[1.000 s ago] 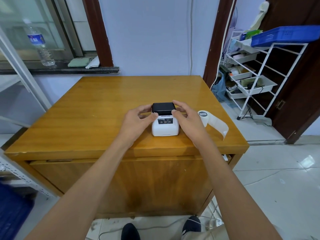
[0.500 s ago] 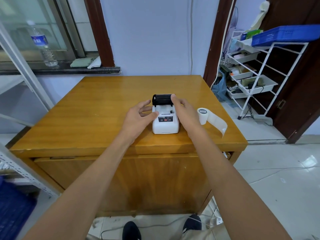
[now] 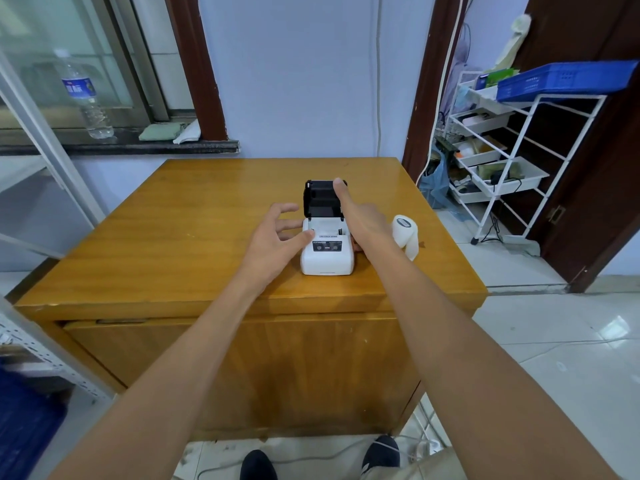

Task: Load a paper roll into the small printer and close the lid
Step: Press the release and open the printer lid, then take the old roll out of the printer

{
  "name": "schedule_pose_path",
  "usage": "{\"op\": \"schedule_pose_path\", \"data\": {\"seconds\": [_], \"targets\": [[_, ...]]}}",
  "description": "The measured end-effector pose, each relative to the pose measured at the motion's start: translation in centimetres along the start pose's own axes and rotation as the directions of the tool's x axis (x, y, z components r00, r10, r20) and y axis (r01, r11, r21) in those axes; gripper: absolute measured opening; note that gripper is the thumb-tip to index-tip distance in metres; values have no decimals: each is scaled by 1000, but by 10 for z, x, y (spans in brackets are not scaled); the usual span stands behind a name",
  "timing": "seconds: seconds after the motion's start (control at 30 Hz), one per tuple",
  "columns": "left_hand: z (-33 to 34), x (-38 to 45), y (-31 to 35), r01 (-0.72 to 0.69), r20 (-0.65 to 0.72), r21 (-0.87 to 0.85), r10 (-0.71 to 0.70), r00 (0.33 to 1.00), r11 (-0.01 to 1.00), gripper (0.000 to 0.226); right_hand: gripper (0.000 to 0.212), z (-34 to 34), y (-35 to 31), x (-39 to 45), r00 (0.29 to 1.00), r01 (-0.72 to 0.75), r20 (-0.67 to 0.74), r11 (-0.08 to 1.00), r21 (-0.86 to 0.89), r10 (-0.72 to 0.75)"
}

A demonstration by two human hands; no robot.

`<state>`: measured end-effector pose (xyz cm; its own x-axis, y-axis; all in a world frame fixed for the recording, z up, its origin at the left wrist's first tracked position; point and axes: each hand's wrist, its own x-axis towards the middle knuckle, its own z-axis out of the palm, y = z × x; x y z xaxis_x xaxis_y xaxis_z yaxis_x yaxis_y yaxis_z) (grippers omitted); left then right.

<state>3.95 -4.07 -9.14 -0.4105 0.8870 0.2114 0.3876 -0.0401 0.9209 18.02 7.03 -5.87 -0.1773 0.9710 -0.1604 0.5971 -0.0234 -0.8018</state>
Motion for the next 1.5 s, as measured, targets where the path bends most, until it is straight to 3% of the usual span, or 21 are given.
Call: {"op": "schedule_pose_path", "data": {"seconds": [0.17, 0.3, 0.57, 0.73, 0.9, 1.13, 1.27, 1.37, 1.5], "targets": [[5, 1, -1, -73, 69, 119, 65, 995, 990, 22, 83, 5, 12, -6, 989, 133, -61, 990, -38, -136], [6, 3, -2, -79, 107, 162, 62, 992, 984, 23, 82, 3, 20, -6, 986, 162, -34, 986, 38, -161], [6, 6, -4, -118, 140, 188, 92, 986, 975, 19, 50, 27, 25, -21, 964, 232, -130, 972, -30, -234], [6, 8, -10, -144, 107, 172, 127, 986, 974, 25, 45, 19, 25, -29, 853, 364, -227, 847, -387, -470], [6, 9, -11, -153, 61, 178, 144, 988, 972, 32, 8, -6, 4, -13, 829, 502, -16, 756, -419, -559], [7, 12, -13, -143, 52, 182, 135, 989, 973, 35, 12, -15, -24, 4, 842, 530, 323, 558, -639, -432], [6, 12, -12, -135, 54, 165, 128, 990, 977, 30, 22, -9, -31, 5, 833, 526, 324, 457, -718, -449], [6, 12, -14, -151, 63, 148, 143, 988, 977, 27, 17, -9, -32, 6, 815, 543, 334, 425, -724, -474], [5, 13, -16, -151, 56, 151, 144, 988, 977, 30, 7, -24, -27, 8, 792, 574, 277, 511, -639, -544]]}}
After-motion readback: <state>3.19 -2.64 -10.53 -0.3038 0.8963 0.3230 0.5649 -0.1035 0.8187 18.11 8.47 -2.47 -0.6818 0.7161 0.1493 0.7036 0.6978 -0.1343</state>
